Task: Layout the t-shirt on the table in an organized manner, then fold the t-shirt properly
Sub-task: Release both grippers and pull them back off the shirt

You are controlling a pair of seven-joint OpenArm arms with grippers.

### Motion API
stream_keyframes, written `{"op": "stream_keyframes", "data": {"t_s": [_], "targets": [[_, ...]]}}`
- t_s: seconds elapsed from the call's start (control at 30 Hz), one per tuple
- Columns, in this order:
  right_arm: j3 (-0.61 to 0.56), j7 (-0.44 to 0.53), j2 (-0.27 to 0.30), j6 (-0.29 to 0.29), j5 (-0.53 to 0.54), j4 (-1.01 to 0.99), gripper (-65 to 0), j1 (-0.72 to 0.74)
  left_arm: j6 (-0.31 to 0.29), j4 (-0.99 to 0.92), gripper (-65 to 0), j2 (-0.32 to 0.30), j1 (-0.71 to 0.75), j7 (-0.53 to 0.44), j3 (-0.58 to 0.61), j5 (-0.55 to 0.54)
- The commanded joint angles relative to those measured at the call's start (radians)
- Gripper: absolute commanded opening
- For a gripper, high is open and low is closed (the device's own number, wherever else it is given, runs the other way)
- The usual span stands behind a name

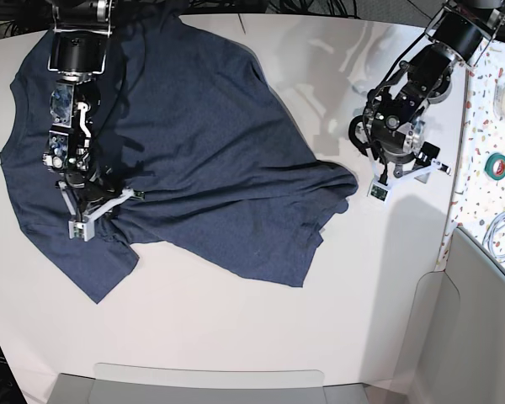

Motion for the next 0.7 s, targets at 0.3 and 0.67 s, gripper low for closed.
{"op": "stream_keyframes", "data": {"t_s": [0.3, 0.67], "targets": [[0.005, 0.026, -0.043, 0.004, 0.001, 0.166, -58.8, 0.03, 0.021, 0.015, -30.6, 0.103, -0.005, -0.085, -0.125, 0.019], [-0.001, 0.026, -0.051, 0.006, 0.003, 0.482, -44.6, -0.165, -0.108, 0.028, -30.5, 0.273, 0.024, -0.228, -0.385, -0.16]]}}
